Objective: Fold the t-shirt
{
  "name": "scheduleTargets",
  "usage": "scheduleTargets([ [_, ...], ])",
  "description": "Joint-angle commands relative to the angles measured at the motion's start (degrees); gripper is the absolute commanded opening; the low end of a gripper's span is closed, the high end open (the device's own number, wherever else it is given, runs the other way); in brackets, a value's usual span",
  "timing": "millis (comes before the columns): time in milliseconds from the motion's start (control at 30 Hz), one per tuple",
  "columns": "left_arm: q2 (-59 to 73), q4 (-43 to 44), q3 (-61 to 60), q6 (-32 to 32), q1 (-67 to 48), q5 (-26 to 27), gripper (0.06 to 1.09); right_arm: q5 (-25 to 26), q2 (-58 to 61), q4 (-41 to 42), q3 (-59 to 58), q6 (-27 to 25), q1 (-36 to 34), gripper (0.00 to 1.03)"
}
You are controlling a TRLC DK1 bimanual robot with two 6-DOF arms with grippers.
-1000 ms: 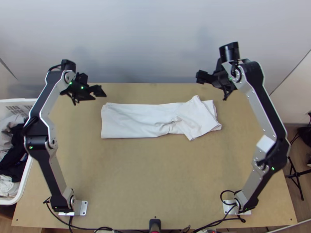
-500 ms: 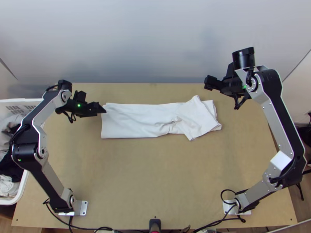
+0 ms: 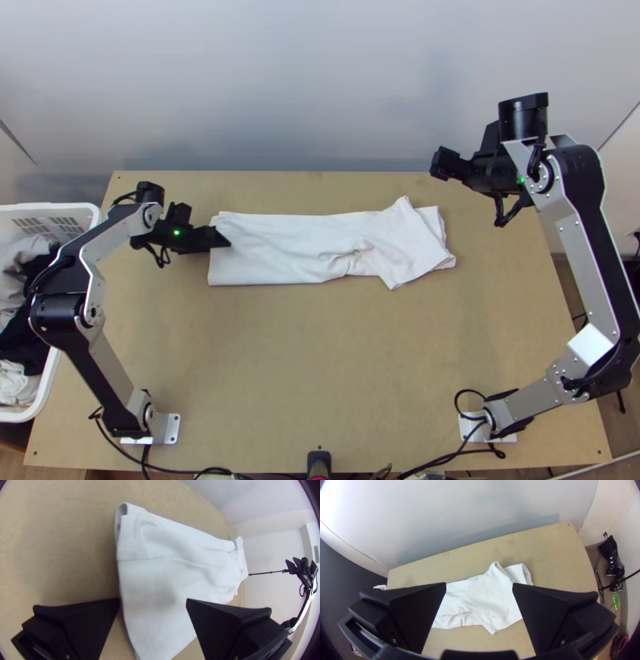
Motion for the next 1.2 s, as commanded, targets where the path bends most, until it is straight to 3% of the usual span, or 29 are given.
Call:
scheduleTargets([
  [0, 2.46, 2.73, -0.56, -2.76, -4.89, -0.54, 1.03, 0.04, -1.27, -0.13, -0.11, 0.09, -0.88, 0.92],
  [100, 2.55, 3.70, 0.06, -4.52, -8.14, -0.36, 1.02, 0.04, -1.44, -0.13, -0.64, 0.26, -0.97, 0.92],
  [167, 2.37, 4.84, 0.06, -5.66, -10.34, -0.45, 0.88, 0.04, -1.71, -0.13, -1.26, 0.35, -1.23, 0.92],
  [200, 2.37, 5.54, 0.06, -6.71, -11.13, -0.45, 0.72, 0.04, -1.80, -0.13, -1.61, 0.35, -1.32, 0.92],
  [267, 2.37, 7.04, 0.41, -8.56, -12.10, -0.62, 0.08, 0.04, -2.24, -0.13, -2.58, 0.35, -1.50, 0.92],
  [500, -2.55, 5.10, -0.21, -8.56, -6.21, -1.06, 0.09, -0.14, -4.08, -0.13, -5.39, 0.00, -3.96, 0.92],
  [833, -7.64, -15.64, 7.61, 5.77, 19.46, -0.89, 0.09, -1.46, -5.49, -0.05, -8.99, -0.17, -5.89, 0.92],
  [967, -13.27, -23.29, 8.40, 4.54, 14.45, -0.80, 0.09, -1.90, -5.66, 0.48, -10.40, 0.35, -5.28, 0.92],
  [1167, -18.37, -24.25, 14.29, -8.47, -7.17, -0.54, 0.09, -1.98, -6.19, 0.83, -11.10, 0.88, -4.66, 0.92],
])
